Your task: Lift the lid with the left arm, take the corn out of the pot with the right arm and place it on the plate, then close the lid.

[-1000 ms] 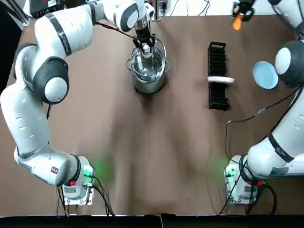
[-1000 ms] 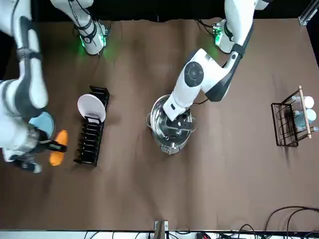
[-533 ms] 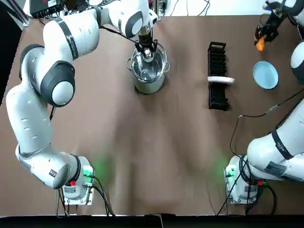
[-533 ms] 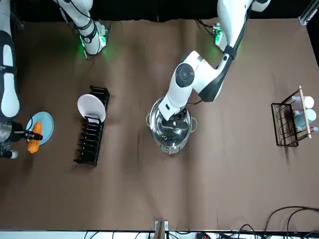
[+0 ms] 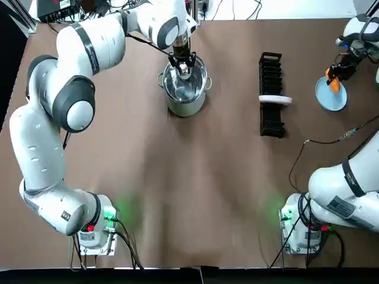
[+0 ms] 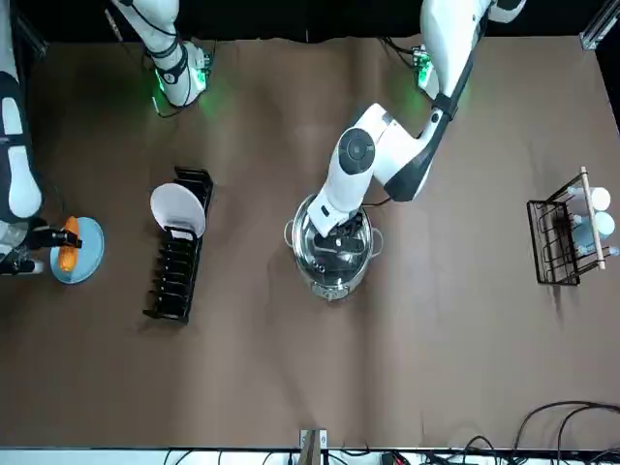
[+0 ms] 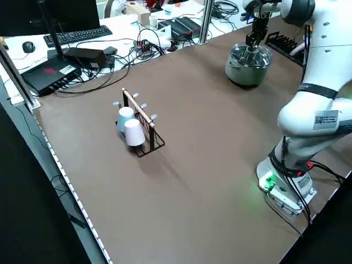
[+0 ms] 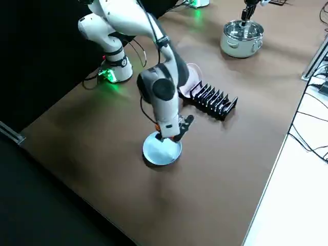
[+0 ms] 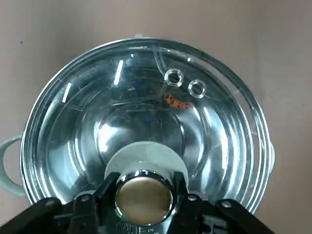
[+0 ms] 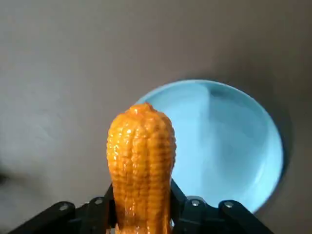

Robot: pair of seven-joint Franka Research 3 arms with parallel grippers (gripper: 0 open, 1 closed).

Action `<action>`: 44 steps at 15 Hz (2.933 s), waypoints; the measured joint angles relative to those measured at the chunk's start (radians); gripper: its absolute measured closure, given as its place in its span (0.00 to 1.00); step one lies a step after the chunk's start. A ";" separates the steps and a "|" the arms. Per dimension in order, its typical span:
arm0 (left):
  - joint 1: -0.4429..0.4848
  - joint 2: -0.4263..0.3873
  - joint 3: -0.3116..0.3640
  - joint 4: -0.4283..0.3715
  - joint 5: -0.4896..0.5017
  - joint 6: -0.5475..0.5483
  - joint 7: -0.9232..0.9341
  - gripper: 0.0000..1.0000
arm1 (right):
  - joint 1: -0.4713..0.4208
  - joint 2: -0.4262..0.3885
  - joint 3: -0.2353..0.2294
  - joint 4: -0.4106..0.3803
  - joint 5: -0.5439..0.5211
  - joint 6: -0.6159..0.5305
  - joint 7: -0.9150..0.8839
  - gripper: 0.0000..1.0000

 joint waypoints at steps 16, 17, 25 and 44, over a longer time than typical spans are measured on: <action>-0.010 0.002 -0.002 -0.003 0.043 -0.008 -0.001 0.49 | -0.044 0.103 0.001 -0.027 0.000 0.156 -0.053 0.60; -0.010 0.002 -0.002 -0.003 0.043 -0.008 -0.001 0.49 | -0.045 0.106 0.001 -0.027 0.000 0.157 -0.053 0.60; -0.010 0.005 -0.002 -0.003 0.044 -0.007 -0.001 0.32 | -0.056 0.108 0.001 -0.016 0.000 0.165 -0.053 0.40; 0.332 -0.377 0.001 0.036 0.050 -0.485 0.379 0.00 | 0.377 -0.282 0.039 0.190 0.003 -0.451 0.386 0.00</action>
